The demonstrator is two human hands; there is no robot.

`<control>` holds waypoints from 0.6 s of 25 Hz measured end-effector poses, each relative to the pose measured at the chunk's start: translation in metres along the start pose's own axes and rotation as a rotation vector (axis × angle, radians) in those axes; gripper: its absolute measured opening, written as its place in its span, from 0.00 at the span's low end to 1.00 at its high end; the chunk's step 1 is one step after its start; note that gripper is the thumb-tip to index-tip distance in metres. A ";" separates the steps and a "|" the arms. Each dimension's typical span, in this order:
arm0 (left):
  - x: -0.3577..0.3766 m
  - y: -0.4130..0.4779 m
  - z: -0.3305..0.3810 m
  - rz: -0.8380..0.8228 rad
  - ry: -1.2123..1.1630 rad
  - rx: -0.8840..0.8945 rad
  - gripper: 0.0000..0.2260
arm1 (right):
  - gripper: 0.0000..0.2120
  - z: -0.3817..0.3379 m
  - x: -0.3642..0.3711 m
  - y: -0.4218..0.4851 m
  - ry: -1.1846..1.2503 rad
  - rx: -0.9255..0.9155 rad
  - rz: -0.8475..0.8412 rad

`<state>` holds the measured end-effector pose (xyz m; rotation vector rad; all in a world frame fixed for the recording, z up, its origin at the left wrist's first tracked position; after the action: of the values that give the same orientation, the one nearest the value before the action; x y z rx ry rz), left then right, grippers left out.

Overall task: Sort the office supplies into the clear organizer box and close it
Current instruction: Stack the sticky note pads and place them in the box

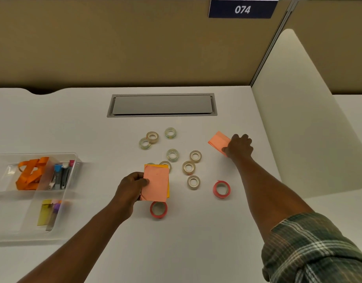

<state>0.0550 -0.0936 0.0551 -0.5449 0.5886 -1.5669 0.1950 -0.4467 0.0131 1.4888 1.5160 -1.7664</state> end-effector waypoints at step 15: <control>0.006 -0.008 -0.004 -0.044 0.008 0.000 0.06 | 0.22 0.000 0.011 -0.027 0.176 0.025 -0.245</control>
<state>0.0462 -0.0988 0.0574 -0.5552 0.5868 -1.6115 0.1694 -0.4332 0.0164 1.5622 1.8391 -1.8335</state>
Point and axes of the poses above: each hand's wrist, its own y-axis towards the middle knuckle, its own x-axis out of the palm, z = x × y, the point moved 2 cm from there along y, towards the middle knuckle, and after that the axes turned 13 degrees about -z, right-handed, at the moved point
